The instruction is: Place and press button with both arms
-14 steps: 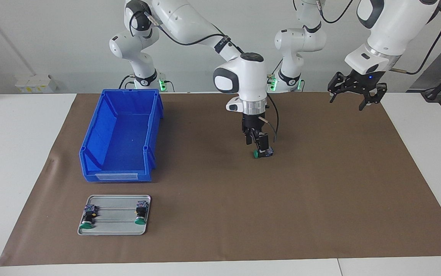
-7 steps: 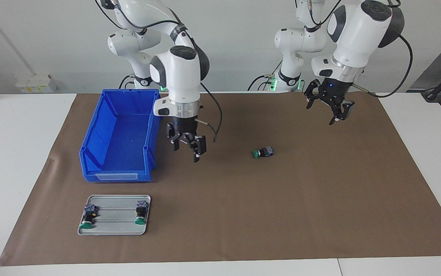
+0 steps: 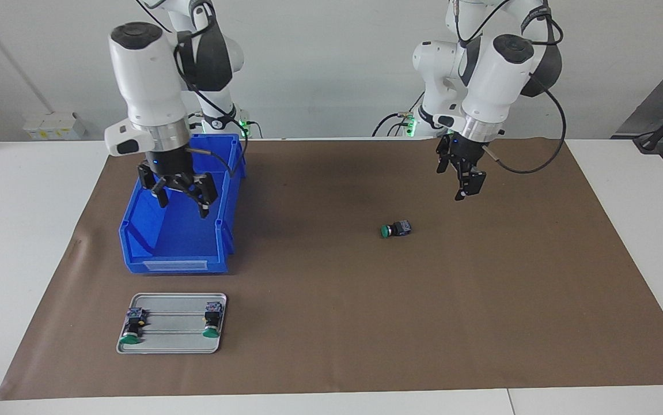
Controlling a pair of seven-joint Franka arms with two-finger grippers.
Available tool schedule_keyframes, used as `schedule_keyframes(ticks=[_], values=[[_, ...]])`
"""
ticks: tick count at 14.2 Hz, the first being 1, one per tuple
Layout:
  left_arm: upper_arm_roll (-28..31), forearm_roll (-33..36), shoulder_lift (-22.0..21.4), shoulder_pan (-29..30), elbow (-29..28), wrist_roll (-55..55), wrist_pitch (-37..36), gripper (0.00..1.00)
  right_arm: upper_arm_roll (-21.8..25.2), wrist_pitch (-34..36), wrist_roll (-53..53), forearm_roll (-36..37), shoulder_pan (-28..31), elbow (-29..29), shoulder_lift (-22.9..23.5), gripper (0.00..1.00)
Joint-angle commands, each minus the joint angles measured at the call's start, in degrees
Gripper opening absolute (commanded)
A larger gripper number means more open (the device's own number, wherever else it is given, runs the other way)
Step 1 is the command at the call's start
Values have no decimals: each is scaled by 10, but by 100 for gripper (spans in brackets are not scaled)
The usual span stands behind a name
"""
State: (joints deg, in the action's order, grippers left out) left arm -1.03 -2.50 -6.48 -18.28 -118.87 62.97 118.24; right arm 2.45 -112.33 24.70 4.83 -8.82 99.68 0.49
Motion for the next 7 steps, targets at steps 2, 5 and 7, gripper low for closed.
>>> schedule_keyframes(ticks=[2, 5, 7], values=[[9, -7, 47, -53, -30, -30, 97, 100, -4, 93, -83, -24, 42, -21, -47, 100], [9, -7, 66, -78, -61, -57, 181, 100, -3, 197, -147, -37, 76, -96, -46, 100], [9, -7, 86, -82, -58, -62, 186, 100, -2, 252, -184, -26, 86, -135, -37, 100]])
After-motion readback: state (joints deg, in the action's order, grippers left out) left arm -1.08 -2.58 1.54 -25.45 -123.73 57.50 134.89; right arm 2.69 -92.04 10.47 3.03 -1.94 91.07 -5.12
